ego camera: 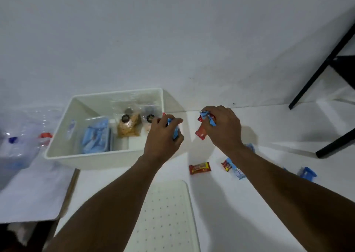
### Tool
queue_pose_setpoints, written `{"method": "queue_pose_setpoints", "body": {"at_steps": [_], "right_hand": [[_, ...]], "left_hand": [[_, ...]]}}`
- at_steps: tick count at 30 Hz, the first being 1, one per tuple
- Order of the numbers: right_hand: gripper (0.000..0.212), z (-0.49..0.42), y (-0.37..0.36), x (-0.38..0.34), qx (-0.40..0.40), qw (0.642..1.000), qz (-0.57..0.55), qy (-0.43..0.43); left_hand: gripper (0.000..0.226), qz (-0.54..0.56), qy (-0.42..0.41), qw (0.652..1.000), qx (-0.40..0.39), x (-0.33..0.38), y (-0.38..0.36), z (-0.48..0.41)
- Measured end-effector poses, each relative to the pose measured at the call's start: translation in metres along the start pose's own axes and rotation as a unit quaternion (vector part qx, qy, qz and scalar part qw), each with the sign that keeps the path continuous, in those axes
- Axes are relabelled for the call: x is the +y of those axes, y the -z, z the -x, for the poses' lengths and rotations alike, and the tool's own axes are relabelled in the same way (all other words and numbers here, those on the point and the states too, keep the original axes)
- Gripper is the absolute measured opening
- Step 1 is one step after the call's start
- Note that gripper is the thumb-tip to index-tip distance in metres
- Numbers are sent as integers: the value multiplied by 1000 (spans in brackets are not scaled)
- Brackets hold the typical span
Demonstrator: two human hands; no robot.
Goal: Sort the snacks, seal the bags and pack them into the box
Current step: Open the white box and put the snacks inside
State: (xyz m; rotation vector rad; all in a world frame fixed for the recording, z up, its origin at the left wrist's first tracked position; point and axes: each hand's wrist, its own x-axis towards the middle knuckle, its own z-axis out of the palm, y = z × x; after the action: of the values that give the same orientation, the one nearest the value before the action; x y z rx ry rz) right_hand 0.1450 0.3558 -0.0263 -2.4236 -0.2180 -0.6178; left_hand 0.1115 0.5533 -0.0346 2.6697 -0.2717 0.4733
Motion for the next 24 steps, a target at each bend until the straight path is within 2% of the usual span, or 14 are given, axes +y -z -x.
{"method": "queue_pose_setpoints", "body": {"at_steps": [2, 4, 8, 11, 15, 21, 24], "right_hand": [[29, -21, -19, -57, -5, 999, -52, 0], [31, -35, -40, -106, -24, 996, -87, 2], [32, -45, -90, -166, -98, 992, -76, 8], [33, -44, -128, -173, -172, 981, -81, -24], [30, -41, -151, -162, -237, 960, -131, -67], [26, -37, -136, -147, -244, 953, -147, -103], [26, -34, -117, -139, -230, 952, -161, -121]], "left_hand": [[42, -5, 37, 999, 37, -38, 38, -8], [40, 4, 97, 994, 40, -77, 67, -12], [41, 16, 186, 982, -26, -139, 92, -11], [49, 27, 221, 970, -99, -163, 85, -13], [49, 71, 221, 957, -175, -176, 64, -20], [51, 87, 214, 953, -196, -163, 52, -17], [49, 90, 204, 959, -176, -144, 53, -14]]}}
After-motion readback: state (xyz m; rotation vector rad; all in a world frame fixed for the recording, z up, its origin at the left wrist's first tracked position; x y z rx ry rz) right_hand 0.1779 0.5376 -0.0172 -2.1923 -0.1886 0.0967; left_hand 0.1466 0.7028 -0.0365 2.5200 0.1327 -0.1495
